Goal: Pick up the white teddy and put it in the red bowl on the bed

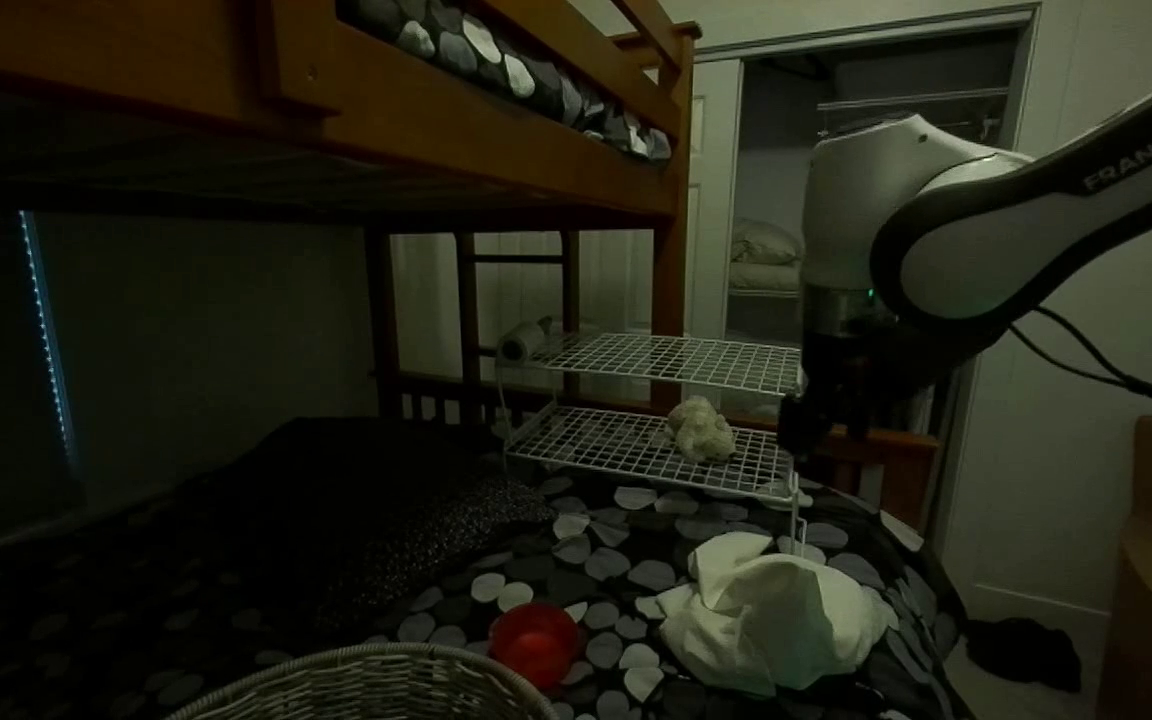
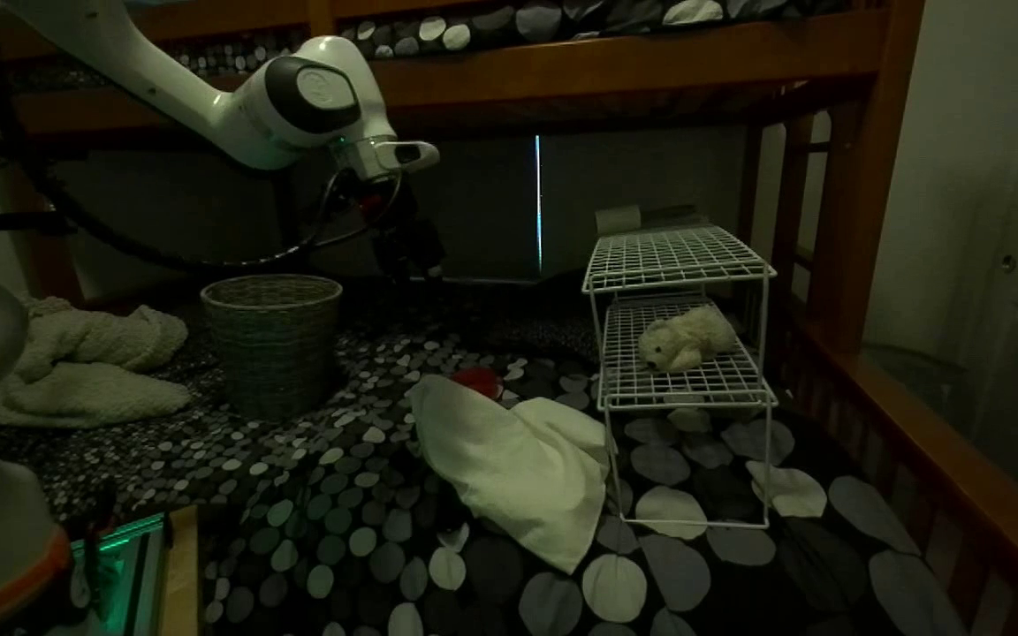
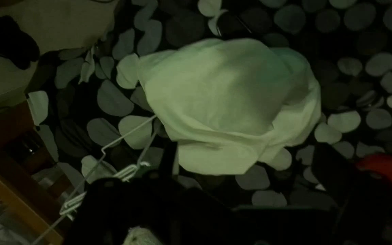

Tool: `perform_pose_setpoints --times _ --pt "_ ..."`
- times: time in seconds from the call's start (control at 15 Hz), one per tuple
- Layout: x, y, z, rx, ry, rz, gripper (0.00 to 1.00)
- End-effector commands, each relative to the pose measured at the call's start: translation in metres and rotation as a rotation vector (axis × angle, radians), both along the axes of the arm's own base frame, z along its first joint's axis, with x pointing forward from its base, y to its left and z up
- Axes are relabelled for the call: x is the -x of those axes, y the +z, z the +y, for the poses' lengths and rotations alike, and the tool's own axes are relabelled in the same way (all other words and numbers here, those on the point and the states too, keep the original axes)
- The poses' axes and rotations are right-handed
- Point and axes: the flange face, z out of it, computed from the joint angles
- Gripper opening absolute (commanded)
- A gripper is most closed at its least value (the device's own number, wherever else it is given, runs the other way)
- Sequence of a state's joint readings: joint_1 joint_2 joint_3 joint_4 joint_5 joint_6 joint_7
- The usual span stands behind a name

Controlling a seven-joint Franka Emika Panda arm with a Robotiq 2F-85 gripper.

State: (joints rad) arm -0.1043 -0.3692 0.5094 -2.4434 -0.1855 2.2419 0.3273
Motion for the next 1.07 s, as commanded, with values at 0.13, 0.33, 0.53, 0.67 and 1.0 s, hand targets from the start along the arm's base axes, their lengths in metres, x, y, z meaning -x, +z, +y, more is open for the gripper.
perform_pose_setpoints --times 0.13,0.33,0.53,0.67,1.0 --pt "0.001 -0.021 0.046 -0.008 -0.068 -0.111 1.00" --pt "-0.001 -0.024 0.049 -0.005 -0.089 -0.124 1.00" --pt "-0.001 -0.038 0.051 -0.033 -0.233 -0.206 1.00" --pt "-0.003 -0.058 0.059 -0.117 -0.304 -0.258 1.00" --pt "-0.019 -0.085 0.057 -0.226 -0.408 -0.465 1.00"
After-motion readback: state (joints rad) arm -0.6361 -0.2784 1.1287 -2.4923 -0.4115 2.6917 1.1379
